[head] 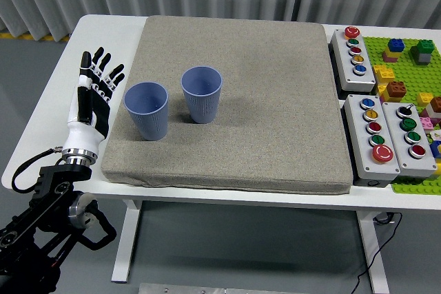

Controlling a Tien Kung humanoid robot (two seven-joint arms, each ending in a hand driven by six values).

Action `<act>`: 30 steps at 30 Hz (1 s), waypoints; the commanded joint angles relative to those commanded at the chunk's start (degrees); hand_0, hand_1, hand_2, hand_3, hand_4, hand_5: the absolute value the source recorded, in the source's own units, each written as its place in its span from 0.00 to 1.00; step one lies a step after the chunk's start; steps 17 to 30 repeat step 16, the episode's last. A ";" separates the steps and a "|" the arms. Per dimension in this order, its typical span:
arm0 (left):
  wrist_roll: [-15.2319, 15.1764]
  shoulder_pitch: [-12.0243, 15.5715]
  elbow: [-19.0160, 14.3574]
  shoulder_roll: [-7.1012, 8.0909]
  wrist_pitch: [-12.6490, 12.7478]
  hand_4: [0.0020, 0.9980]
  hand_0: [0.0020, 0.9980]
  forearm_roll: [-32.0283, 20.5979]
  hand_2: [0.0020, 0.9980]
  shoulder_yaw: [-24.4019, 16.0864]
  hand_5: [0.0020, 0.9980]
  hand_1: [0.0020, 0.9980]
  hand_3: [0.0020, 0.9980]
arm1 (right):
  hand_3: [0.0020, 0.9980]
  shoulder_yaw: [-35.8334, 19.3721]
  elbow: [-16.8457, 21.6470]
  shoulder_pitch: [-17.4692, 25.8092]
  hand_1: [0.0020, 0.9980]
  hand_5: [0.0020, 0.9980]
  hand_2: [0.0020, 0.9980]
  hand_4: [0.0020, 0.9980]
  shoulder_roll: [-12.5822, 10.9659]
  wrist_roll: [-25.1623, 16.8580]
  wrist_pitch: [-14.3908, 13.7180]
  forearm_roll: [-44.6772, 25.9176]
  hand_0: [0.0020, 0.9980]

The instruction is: Pick cup pour cup place

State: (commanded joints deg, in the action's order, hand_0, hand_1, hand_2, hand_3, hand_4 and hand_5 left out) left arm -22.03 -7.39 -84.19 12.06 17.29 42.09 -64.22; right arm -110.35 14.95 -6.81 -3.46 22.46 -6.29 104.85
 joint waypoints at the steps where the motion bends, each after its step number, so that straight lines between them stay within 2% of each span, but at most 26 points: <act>1: 0.00 0.01 -0.04 0.01 0.01 0.90 0.87 0.03 1.00 -0.01 1.00 0.86 0.98 | 0.54 -0.01 0.00 0.00 0.63 0.00 0.54 0.00 0.00 0.01 0.01 0.06 0.65; 30: 0.04 0.35 -0.42 -0.02 -0.03 0.90 0.87 0.28 1.00 0.05 1.00 0.86 0.98 | 0.54 -0.55 0.15 0.24 0.63 0.00 0.54 0.00 0.05 0.23 0.06 0.76 0.65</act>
